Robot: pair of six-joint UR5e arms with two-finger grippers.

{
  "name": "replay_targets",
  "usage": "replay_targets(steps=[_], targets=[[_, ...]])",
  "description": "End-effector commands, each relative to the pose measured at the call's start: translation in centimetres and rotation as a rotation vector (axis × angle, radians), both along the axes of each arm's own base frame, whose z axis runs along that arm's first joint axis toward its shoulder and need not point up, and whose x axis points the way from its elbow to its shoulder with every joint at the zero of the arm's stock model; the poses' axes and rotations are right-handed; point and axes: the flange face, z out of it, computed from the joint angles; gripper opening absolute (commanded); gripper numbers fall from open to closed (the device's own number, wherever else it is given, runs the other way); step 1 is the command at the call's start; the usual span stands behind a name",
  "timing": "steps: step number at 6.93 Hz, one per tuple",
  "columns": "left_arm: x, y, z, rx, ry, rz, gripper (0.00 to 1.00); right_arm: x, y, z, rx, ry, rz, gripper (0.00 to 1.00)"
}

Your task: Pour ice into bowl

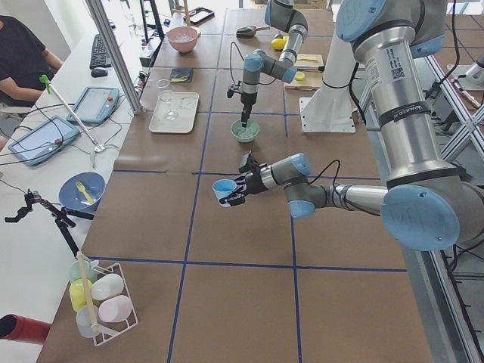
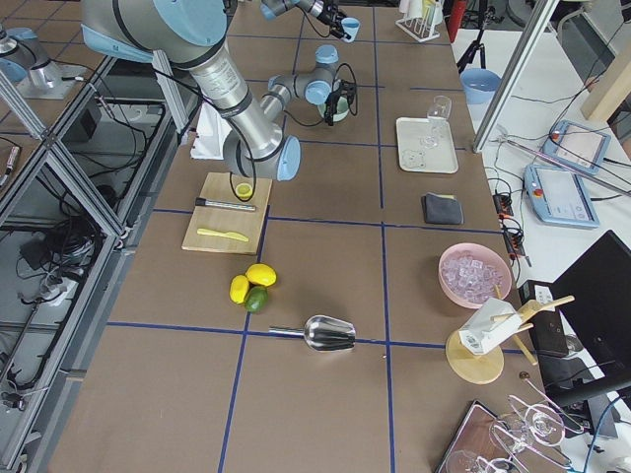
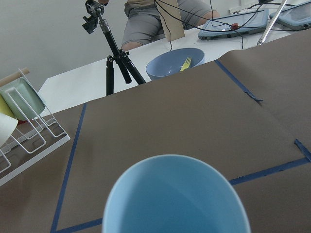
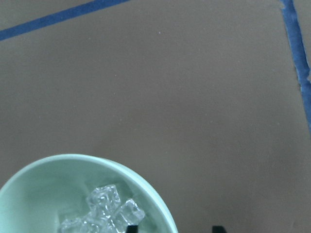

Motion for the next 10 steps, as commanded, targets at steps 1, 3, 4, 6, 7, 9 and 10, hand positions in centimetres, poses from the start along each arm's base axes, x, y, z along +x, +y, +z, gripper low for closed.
replay_targets(steps=[1, 3, 4, 6, 7, 9, 10], targets=[[0.2, -0.2, 0.8, -0.009, -0.007, 0.003, 0.00, 0.1, 0.1, -0.1, -0.002, -0.007, -0.001, 0.00], [0.0, -0.1, 3.7, -0.053, 0.005, -0.032, 0.00, 2.0, -0.1, -2.3, 0.015, -0.053, 0.009, 0.00], [0.1, -0.2, 4.3, -0.072, 0.036, -0.055, 0.00, 4.0, -1.4, -3.1, 0.014, -0.076, 0.021, 0.00], [0.5, 0.3, 3.6, -0.113, 0.365, -0.139, 0.00, 12.6, -5.0, -2.9, -0.026, -0.091, 0.038, 0.00], [0.8, 0.3, 3.7, -0.109, 0.372, -0.148, 0.00, 16.1, -4.9, -1.2, -0.019, -0.101, 0.052, 0.00], [5.2, 1.4, 4.9, -0.036, 0.350, -0.203, 0.00, 22.1, -6.4, 3.0, -0.016, -0.092, 0.034, 0.00], [5.9, 1.8, 5.8, -0.022, 0.327, -0.215, 0.00, 24.6, -6.1, 5.6, -0.006, -0.078, 0.027, 0.00]])
